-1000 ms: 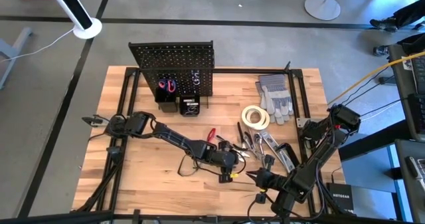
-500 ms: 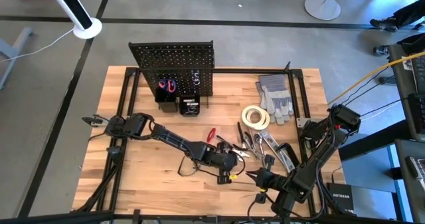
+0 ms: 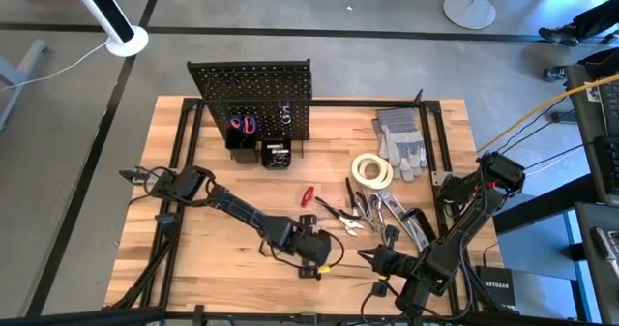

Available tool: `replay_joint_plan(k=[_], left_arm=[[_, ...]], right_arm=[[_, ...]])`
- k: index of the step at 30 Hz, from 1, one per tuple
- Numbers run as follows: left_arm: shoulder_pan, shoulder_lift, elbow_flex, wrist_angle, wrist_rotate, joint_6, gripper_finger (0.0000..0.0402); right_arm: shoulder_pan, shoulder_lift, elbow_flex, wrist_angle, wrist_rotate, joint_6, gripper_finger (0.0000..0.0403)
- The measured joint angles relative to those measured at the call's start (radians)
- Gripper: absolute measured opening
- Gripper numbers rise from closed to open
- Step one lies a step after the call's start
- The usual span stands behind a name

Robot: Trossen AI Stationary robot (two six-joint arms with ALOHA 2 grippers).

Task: Hang tools onto peg board
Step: Put the hook into the right pegboard organizer bin

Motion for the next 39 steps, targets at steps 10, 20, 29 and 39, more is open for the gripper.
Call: replay_joint_plan(k=[10,20,29,39], left_arm=[[-0.013,-0.061,0.001,-0.072,-0.057,0.007,0.0001],[-0.008,-0.068,0.001,-0.075,-0.068,0.020,0.0001],[-0.008,-0.068,0.003,-0.073,-0.070,0.016,0.0001],[-0.007,-0.068,0.003,-0.073,-0.070,0.016,0.0000]], right_arm=[[-0.001,0.000,0.000,0.002,0.001,0.000,0.0019],[-0.036,0.071,0.000,0.076,0.034,-0.001,0.0019],[-0.119,0.154,0.000,0.116,-0.019,-0.135,0.0019],[-0.197,0.235,0.000,0.227,-0.080,-0.408,0.0019]])
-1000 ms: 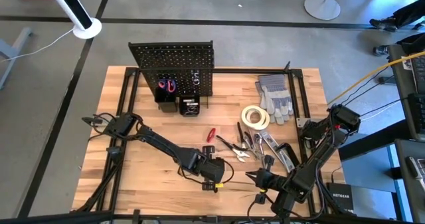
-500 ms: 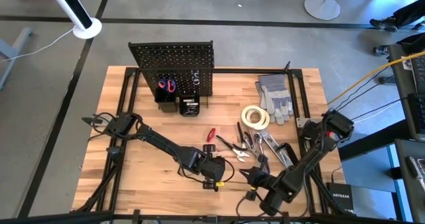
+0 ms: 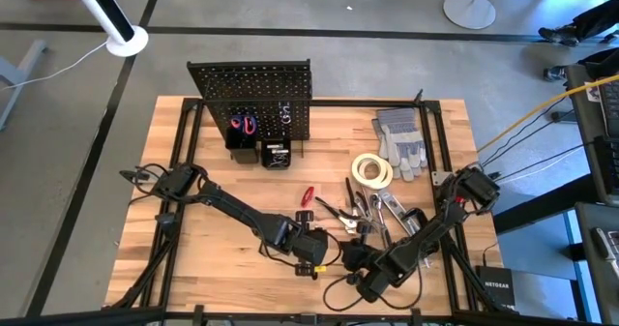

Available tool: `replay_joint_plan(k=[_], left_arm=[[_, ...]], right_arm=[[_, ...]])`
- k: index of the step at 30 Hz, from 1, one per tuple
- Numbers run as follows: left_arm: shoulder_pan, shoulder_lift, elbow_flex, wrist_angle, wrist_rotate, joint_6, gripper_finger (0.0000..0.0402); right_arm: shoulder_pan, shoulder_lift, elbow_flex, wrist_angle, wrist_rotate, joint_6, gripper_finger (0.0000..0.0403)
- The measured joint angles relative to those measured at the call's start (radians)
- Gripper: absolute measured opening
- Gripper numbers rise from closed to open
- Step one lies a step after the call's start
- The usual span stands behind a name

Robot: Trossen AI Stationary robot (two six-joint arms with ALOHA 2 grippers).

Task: Hang tools onto peg board
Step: Put the hook into the right pegboard organizer bin

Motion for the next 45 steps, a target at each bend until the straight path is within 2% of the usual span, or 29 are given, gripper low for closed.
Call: replay_joint_plan(k=[4,11,16,22,26,30,37,41,45], left_arm=[[0.000,0.000,0.000,0.000,0.000,-0.001,0.0000],[0.001,-0.001,0.001,0.005,0.000,-0.003,0.0000],[0.000,-0.002,0.002,0.005,0.000,-0.003,0.0000],[0.000,-0.002,0.002,0.002,0.010,-0.023,0.0000],[0.007,-0.002,0.002,0.004,0.019,-0.109,0.0004],[0.031,-0.001,0.002,0.014,0.058,-0.158,0.0041],[0.051,0.037,-0.001,0.020,0.102,-0.156,0.0122],[0.049,0.045,-0.016,0.017,0.112,-0.155,0.0132],[0.045,0.045,-0.030,0.024,0.122,-0.152,0.0124]], right_arm=[[-0.027,0.020,0.000,0.099,-0.013,-0.147,0.0043],[-0.070,0.024,0.000,0.121,-0.063,-0.259,0.0146],[-0.103,0.068,0.001,0.200,-0.069,-0.350,0.0187],[-0.105,0.097,0.002,0.235,-0.061,-0.377,0.0184],[-0.085,0.085,0.002,0.192,-0.067,-0.376,0.0174],[-0.049,0.049,0.000,0.091,-0.074,-0.312,0.0170],[-0.005,0.034,0.000,-0.049,-0.066,-0.149,0.0170],[0.004,0.034,0.000,-0.060,-0.063,-0.121,0.0170],[0.000,0.033,0.000,-0.059,-0.054,-0.120,0.0170]])
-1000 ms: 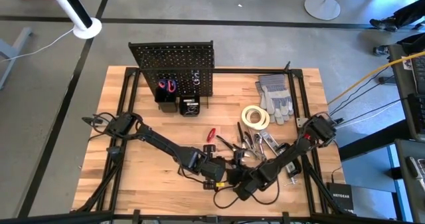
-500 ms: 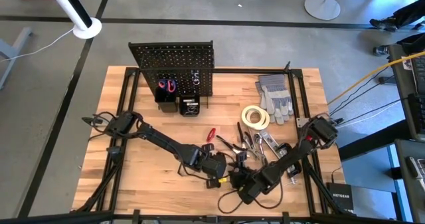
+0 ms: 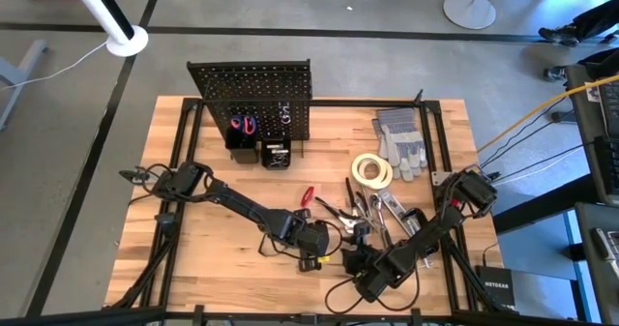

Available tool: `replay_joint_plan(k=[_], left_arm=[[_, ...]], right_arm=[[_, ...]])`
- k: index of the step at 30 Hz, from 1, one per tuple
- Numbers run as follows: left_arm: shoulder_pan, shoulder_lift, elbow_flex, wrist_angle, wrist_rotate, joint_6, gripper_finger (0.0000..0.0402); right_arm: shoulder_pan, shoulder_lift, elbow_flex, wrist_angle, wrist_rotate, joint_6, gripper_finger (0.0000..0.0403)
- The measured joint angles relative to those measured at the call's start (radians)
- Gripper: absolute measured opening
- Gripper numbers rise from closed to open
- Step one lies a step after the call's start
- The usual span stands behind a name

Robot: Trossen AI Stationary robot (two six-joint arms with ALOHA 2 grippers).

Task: Hang tools onto peg board
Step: Put the hook into the right pegboard organizer bin

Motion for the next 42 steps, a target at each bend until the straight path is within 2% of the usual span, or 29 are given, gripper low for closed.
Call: replay_joint_plan(k=[6,11,13,20,24,33,38,42], left_arm=[[0.001,0.027,-0.003,0.008,-0.004,0.045,0.0091],[0.001,0.058,-0.002,0.011,-0.025,0.074,0.0022],[0.001,0.062,-0.001,0.009,-0.023,0.074,0.0008],[-0.015,0.028,-0.004,0.002,-0.038,0.097,0.0001],[-0.018,-0.008,-0.010,-0.005,-0.038,0.088,0.0000],[-0.019,-0.040,0.004,0.001,-0.035,0.077,0.0000],[-0.026,-0.040,0.010,0.026,-0.035,0.078,0.0000],[-0.028,-0.040,0.010,0.029,-0.034,0.077,0.0000]], right_arm=[[0.000,0.001,0.000,0.058,0.054,-0.020,0.0170],[0.000,0.018,0.000,0.146,0.066,-0.073,0.0170],[0.000,0.029,0.001,0.187,0.072,-0.118,0.0170],[-0.022,0.094,0.006,0.331,0.086,-0.239,0.0170],[-0.038,0.100,0.005,0.369,0.133,-0.314,0.0170],[-0.117,0.102,0.003,0.418,-0.023,-0.393,0.0170],[-0.159,0.102,0.003,0.414,-0.032,-0.393,0.0170],[-0.182,0.103,0.003,0.417,-0.085,-0.411,0.0158]])
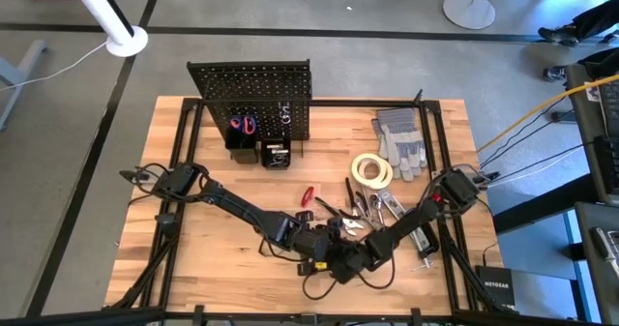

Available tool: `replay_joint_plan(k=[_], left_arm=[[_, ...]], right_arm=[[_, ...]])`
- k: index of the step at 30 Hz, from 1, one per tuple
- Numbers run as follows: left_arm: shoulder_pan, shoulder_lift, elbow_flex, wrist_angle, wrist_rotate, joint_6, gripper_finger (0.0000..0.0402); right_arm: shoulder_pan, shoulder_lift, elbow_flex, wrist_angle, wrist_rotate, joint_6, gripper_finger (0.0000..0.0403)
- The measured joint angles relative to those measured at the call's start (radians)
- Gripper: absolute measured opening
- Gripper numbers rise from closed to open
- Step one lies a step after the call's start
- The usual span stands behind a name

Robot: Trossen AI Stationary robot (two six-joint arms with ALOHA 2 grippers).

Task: Hang tools onto peg board
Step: Put the hook into the right pegboard organizer bin

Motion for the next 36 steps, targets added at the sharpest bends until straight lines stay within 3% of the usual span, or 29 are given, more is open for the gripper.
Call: replay_joint_plan(k=[3,7,9,19,25,30,36], left_arm=[[0.000,0.000,0.000,0.000,0.000,0.000,0.0000],[0.001,-0.005,0.002,-0.001,-0.007,0.001,0.0000],[0.001,-0.006,0.003,-0.001,-0.009,0.000,0.0000],[-0.008,-0.067,0.002,-0.075,-0.005,-0.009,0.0000],[-0.058,-0.167,-0.018,-0.190,-0.087,-0.027,0.0000],[-0.105,-0.289,-0.119,-0.201,-0.135,-0.071,0.0000],[-0.169,-0.474,-0.343,-0.098,-0.206,-0.164,0.0000]], right_arm=[[-0.001,0.000,0.000,-0.004,-0.003,0.003,0.0118],[-0.001,0.000,0.000,-0.008,0.011,0.005,0.0035],[-0.001,0.000,-0.001,-0.010,0.021,0.000,0.0015],[0.010,-0.015,-0.003,-0.015,0.057,-0.009,0.0011],[0.010,-0.085,-0.009,-0.057,0.027,-0.004,0.0008],[0.010,-0.141,-0.006,-0.056,0.004,0.003,0.0005],[0.004,-0.205,-0.005,-0.048,0.001,0.021,0.0005]])
